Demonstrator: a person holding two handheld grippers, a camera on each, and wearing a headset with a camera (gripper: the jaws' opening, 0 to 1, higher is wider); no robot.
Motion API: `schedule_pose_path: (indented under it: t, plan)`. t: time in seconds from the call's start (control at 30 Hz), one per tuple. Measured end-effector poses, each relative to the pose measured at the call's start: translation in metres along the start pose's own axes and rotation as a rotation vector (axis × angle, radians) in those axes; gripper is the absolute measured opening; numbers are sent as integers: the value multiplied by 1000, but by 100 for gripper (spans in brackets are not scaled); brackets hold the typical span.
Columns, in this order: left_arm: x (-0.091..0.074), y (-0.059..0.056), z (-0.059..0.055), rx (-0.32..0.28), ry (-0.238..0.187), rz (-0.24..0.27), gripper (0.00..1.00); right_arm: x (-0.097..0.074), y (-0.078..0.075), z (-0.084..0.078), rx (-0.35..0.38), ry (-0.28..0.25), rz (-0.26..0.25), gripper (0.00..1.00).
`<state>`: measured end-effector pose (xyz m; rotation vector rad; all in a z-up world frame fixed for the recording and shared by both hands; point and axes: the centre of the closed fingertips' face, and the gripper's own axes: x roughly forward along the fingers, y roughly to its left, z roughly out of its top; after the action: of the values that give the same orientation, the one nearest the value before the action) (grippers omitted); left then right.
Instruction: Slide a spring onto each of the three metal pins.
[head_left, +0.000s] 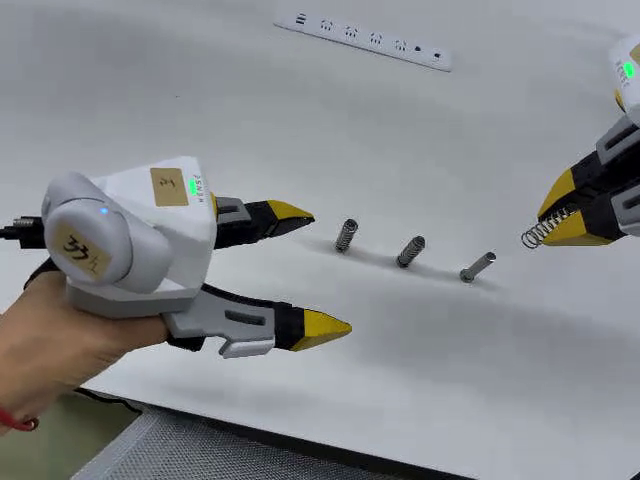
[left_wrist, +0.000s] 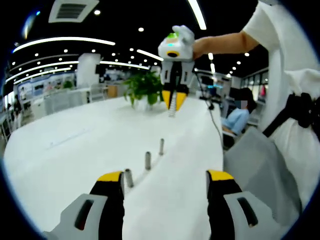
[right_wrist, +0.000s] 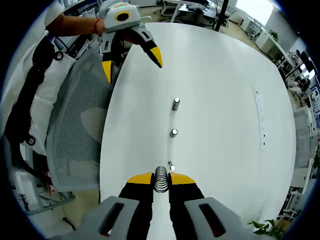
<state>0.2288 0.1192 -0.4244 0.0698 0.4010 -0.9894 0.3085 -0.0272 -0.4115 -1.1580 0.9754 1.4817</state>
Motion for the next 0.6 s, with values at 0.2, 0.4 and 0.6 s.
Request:
schedule_pose_path:
  t: [0.2, 0.4, 0.6]
  plan:
    - [1, 6, -3, -31, -14, 0, 82, 18, -10, -6, 31, 6, -15, 12]
    - [2, 10, -5, -61, -32, 6, 91, 37, -17, -13, 57, 21, -22, 12]
    - [3, 13, -5, -90, -46, 15, 99, 49, -20, -18, 82, 29, -22, 12]
